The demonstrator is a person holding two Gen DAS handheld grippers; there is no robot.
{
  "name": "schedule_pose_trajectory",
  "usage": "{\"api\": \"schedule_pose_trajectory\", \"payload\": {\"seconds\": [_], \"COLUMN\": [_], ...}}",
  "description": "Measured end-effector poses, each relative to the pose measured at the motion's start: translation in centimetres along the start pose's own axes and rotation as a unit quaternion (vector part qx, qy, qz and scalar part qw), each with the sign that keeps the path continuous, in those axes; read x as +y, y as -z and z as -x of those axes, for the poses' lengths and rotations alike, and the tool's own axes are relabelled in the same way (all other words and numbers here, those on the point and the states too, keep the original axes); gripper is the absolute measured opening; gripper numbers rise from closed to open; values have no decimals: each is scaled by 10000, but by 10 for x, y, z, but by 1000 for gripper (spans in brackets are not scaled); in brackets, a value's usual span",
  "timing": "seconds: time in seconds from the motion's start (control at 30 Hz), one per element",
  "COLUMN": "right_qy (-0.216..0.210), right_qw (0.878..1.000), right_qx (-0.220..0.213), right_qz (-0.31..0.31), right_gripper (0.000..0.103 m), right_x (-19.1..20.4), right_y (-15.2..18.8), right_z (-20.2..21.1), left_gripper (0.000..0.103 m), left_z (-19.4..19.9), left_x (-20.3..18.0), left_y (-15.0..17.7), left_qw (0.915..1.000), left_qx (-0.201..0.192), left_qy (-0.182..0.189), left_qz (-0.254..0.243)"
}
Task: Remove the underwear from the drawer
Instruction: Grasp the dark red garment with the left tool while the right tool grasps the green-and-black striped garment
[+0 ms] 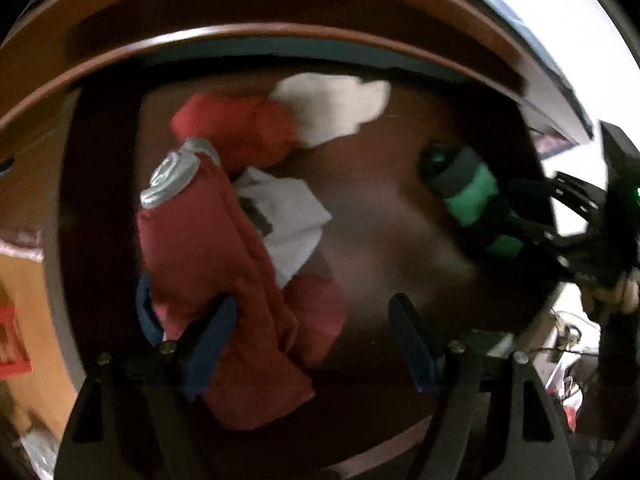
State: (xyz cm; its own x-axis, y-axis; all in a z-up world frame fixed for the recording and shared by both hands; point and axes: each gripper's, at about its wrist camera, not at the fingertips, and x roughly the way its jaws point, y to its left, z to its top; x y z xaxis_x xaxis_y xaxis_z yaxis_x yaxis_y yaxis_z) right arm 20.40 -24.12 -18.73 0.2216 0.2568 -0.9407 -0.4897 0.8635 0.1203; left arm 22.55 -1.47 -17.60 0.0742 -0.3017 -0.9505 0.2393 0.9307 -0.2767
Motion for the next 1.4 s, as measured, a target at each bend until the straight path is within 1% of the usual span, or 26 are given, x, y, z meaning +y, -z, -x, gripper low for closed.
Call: {"api": "schedule_pose_trajectory", "payload": {"seconds": [0.03,0.1,0.13,0.2,0.23,0.27,0.37,0.4,0.47,0.5,0.53,0.6,0.7,0.73,0.77,0.97,1.03,1.1,1.17,1.2,1.23,1.27,1.3,1.33,1.37,1.4], "right_qy": [-20,-50,-79,-89,-100,-122,-160,-143,-142,-144,-137,-138,-173,-171,-166,-195,-181,-196,-256,-285,-314,-342,-381,-394,-397,-384], "right_qw": [10000,9999,9999,9999,9999,9999,9998,9998,9999,9999,9999,9999,9998,9998,9998,9997,9997,9996,9991,9988,9984,9979,9974,9970,9968,9969], "right_qx": [-8,3,16,23,26,29,42,40,48,55,59,48,71,84,94,58,45,-36,-146,-206,-284,-328,-367,-376,-371,-352], "right_qz": [-52,-107,-117,-109,-100,-102,-118,-107,-73,-62,-53,-52,-104,-110,-115,-166,-162,-202,-289,-331,-387,-430,-497,-540,-585,-596], "right_gripper": [68,68,68,68,68,68,68,68,68,68,68,68,68,68,68,68,68,68,68,68,68,68,68,68,68,68], "right_x": [-2,-2,-2,-2,-2,-3,-3,-3,-1,0,0,2,2,2,1,4,5,4,2,0,-3,-5,-7,-9,-10,-10], "right_y": [0,0,0,1,2,3,3,3,3,3,2,2,2,2,3,2,2,1,0,0,0,-1,-1,-1,-1,-1], "right_z": [1,2,1,3,3,3,4,3,2,1,1,1,0,-1,-1,2,4,9,15,18,21,23,25,26,26,26], "left_gripper": [69,69,69,69,75,79,80,80,80,80,80,80,80,80,80,81,85,85,85,83,74,43,29,29,29,29], "left_z": [2,11,15,21,24,25,21,24,12,11,9,11,9,2,-2,-25,-28,-27,-21,-19,-17,-13,-14,-15,-17,-19], "left_x": [-1,4,8,11,15,18,19,19,14,14,13,12,13,17,17,-3,-5,-7,-7,-7,-7,-4,2,11,18,19], "left_y": [-1,-5,-6,-9,-7,-7,-8,-3,-4,-3,-2,-1,-3,-4,-5,-11,-11,-11,-6,-4,-2,1,1,1,2,2], "left_qw": [10000,9997,9996,9993,9987,9982,9976,9974,9958,9953,9948,9945,9905,9897,9899,9886,9886,9891,9915,9920,9920,9932,9961,9974,9975,9970], "left_qx": [-45,-113,-136,-199,-218,-218,-141,-119,-23,2,44,-14,39,199,264,386,350,194,-114,-192,-271,-329,-249,-189,-159,-160], "left_qy": [50,212,192,-96,-279,-376,-466,-523,-810,-875,-916,-933,-1305,-1332,-1292,-1448,-1458,-1443,-1282,-1239,-1235,-1119,-848,-668,-587,-683], "left_qz": [-39,103,177,313,370,421,501,478,435,424,433,482,423,494,525,137,141,202,170,103,12,-39,64,203,352,339]}}
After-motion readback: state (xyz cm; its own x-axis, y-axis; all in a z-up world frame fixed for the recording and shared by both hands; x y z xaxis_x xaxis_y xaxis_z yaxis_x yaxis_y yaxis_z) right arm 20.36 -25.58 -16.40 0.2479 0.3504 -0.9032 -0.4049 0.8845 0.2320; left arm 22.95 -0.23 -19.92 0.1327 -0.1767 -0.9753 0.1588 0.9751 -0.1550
